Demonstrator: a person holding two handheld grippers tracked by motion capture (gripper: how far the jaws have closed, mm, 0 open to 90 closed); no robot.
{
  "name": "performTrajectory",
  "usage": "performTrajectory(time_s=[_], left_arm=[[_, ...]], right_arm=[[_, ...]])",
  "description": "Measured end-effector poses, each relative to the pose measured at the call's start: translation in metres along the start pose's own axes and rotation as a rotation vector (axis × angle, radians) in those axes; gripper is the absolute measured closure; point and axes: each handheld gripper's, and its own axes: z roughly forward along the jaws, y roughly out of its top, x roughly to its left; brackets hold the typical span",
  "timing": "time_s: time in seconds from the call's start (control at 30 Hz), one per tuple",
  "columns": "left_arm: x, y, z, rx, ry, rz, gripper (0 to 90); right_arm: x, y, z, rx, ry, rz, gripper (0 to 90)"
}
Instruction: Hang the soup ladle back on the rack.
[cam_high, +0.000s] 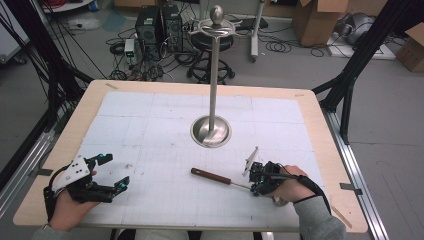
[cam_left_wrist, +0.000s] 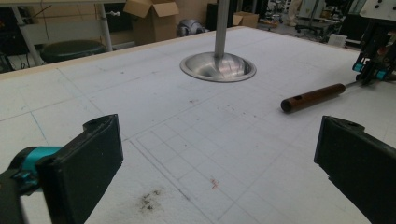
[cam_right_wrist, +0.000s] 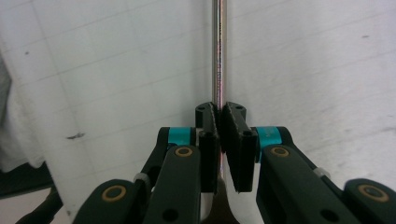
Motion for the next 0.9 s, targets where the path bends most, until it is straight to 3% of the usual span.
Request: performTrajectory(time_s=[0.17,0.43,0.9], left_arm=[[0.0,0.0,0.0,0.001,-0.001,-0.002,1.7],[0.0,0.0,0.0,-0.002,0.0,0.001,1.7],[0.0,0.0,0.0,-0.003,0.001,0.002,1.7]], right_arm=[[-0.005,-0.006,-0.01,-0.09,0.025,0.028,84.7],[-0.005,-0.007,-0.014,-0.1,0.001,0.037,84.7],[-0.006,-0.009,-0.029,-0.198,-0.026,0.053,84.9]])
